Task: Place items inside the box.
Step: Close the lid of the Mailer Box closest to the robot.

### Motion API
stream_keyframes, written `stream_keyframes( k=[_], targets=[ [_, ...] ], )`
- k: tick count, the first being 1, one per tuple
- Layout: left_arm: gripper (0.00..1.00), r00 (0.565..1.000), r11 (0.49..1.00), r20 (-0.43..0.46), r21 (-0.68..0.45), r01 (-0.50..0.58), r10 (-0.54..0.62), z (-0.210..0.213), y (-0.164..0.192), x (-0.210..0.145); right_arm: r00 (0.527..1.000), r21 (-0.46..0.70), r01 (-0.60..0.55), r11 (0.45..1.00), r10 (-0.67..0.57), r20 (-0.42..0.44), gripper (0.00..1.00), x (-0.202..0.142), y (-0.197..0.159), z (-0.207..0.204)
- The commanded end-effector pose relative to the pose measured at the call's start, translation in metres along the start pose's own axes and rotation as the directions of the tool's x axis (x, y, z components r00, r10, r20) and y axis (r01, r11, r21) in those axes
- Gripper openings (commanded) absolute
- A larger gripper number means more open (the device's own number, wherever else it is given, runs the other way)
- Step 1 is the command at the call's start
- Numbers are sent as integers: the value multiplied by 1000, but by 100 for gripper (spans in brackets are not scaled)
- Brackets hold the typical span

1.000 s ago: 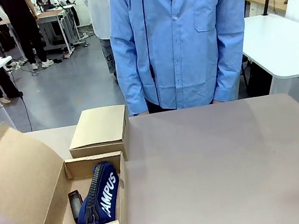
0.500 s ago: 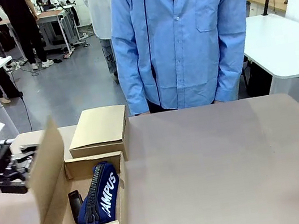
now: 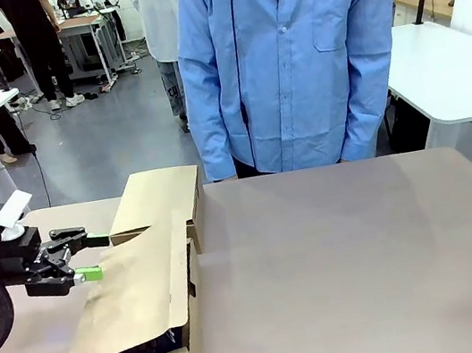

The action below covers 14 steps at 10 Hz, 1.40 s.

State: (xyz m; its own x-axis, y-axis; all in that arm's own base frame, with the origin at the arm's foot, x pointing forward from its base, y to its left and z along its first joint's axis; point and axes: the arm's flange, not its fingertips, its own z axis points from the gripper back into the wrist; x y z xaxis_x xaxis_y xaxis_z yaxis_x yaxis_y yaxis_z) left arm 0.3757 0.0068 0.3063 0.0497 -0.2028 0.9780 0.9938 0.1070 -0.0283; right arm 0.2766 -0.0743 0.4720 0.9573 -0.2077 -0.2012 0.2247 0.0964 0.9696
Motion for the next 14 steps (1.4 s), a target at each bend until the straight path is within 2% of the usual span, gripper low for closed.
stream_keyframes(
  k=[1, 3, 5, 7, 8, 9, 11, 14],
  targets=[
    [100, 1000, 999, 5, -33, 19, -19, -9, -5, -2, 1000, 18, -8, 1000, 8, -2, 100, -1, 3, 1],
    [100, 999, 999, 24, -31, 35, -34, -32, -19, -2, 1000, 18, -8, 1000, 8, -2, 100, -1, 3, 1],
    [100, 1000, 997, 17, 79, 8, -10, -58, -40, 0, 1000, 18, -8, 1000, 8, -2, 100, -1, 3, 1],
    [100, 1000, 989, -31, 150, 2, 3, -71, -57, -8, 1000, 18, -8, 1000, 8, -2, 100, -1, 3, 1],
    [100, 998, 992, -62, 124, 19, -12, -72, -64, -13, 1000, 18, -8, 1000, 8, -2, 100, -1, 3, 1],
    [100, 996, 999, -88, 43, 26, -22, -68, -69, -16, 1000, 18, -8, 1000, 8, -2, 100, -1, 3, 1],
    [100, 996, 998, -75, -44, 49, -52, -57, -76, -17, 1000, 18, -8, 1000, 8, -2, 100, -1, 3, 1],
    [100, 995, 995, -62, -59, 78, -81, -52, -80, -18, 1000, 18, -8, 1000, 8, -2, 100, -1, 3, 1]
  ],
)
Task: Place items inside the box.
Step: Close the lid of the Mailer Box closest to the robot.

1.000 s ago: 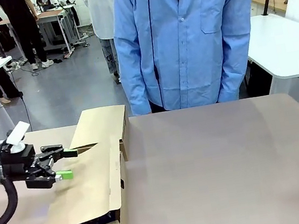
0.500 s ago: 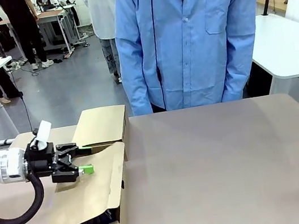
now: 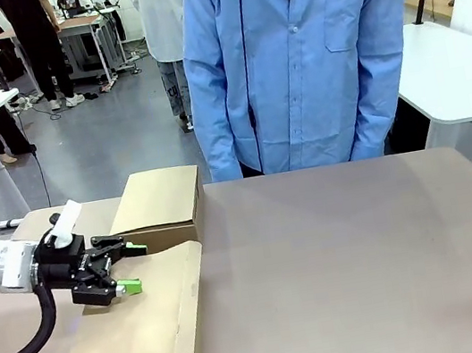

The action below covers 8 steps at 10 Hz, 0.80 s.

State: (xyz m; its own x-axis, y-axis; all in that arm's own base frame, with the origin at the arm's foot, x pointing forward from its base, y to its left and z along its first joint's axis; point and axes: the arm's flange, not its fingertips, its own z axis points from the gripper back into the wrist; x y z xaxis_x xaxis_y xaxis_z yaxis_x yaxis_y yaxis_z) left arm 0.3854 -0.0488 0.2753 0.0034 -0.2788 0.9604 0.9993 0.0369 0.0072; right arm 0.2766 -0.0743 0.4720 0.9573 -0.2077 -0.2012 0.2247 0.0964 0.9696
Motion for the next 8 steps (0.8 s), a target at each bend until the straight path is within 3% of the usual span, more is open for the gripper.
stream_keyframes(
  k=[1, 3, 4, 5, 6, 7, 8],
  targets=[
    [100, 999, 999, 26, 22, 35, -36, 6, -82, 7, 1000, 18, -8, 1000, 8, -2, 100, -1, 3, 1],
    [100, 994, 997, 97, 64, 37, -43, 15, -78, 16, 1000, 18, -8, 1000, 8, -2, 100, -1, 3, 1],
    [100, 980, 992, 196, 126, -4, -21, 23, -75, 28, 1000, 18, -8, 1000, 8, -2, 100, -1, 3, 1],
    [100, 946, 976, 322, 192, -105, 39, 33, -71, 42, 1000, 18, -8, 1000, 8, -2, 100, -1, 3, 1],
    [100, 896, 932, 413, 235, -276, 161, 48, -67, 58, 1000, 18, -8, 1000, 8, -2, 100, -1, 3, 1],
    [100, 850, 867, 451, 267, -420, 272, 65, -63, 66, 1000, 18, -8, 1000, 8, -2, 100, -1, 3, 1],
    [100, 788, 789, 429, 231, -569, 442, 87, -55, 72, 1000, 18, -8, 1000, 8, -2, 100, -1, 3, 1]
  ],
)
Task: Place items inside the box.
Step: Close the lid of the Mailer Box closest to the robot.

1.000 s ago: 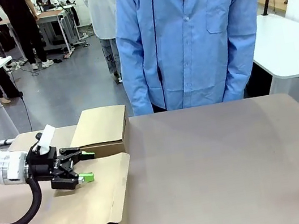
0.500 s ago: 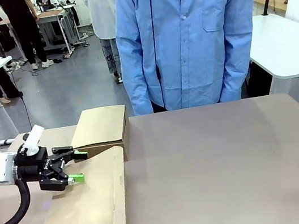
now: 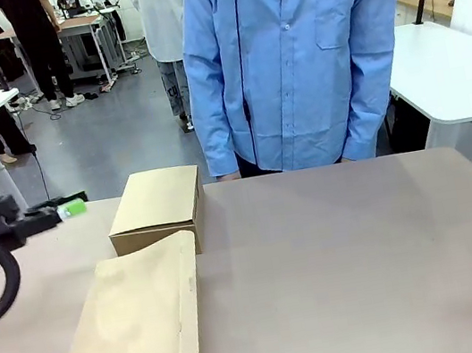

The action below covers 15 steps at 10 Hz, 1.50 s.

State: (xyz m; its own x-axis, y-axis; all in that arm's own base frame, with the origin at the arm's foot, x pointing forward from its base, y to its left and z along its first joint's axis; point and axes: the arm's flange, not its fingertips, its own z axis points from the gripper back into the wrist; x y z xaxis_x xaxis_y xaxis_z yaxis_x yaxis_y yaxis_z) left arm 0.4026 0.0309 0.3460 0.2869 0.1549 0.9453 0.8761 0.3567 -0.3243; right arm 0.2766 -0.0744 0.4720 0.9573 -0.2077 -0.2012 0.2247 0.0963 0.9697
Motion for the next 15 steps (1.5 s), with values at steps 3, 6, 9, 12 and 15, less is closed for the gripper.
stream_keyframes(
  k=[3, 6, 9, 12, 15],
  targets=[
    [100, 714, 791, -346, 181, -585, 608, 65, -31, 14, 1000, 18, -8, 1000, 8, -2, 100, -1, 3, 1],
    [100, 553, 639, -413, 101, -762, 724, 106, -6, 12, 1000, 18, -8, 1000, 8, -2, 100, -1, 3, 1],
    [100, 614, 696, -404, 86, -713, 678, 92, -25, -8, 1000, 18, -8, 1000, 8, -2, 100, -1, 3, 1],
    [100, 614, 696, -404, 86, -713, 678, 92, -25, -8, 1000, 18, -8, 1000, 8, -2, 100, -1, 3, 1],
    [100, 614, 696, -404, 86, -713, 678, 92, -25, -8, 1000, 18, -8, 1000, 8, -2, 100, -1, 3, 1]
  ],
)
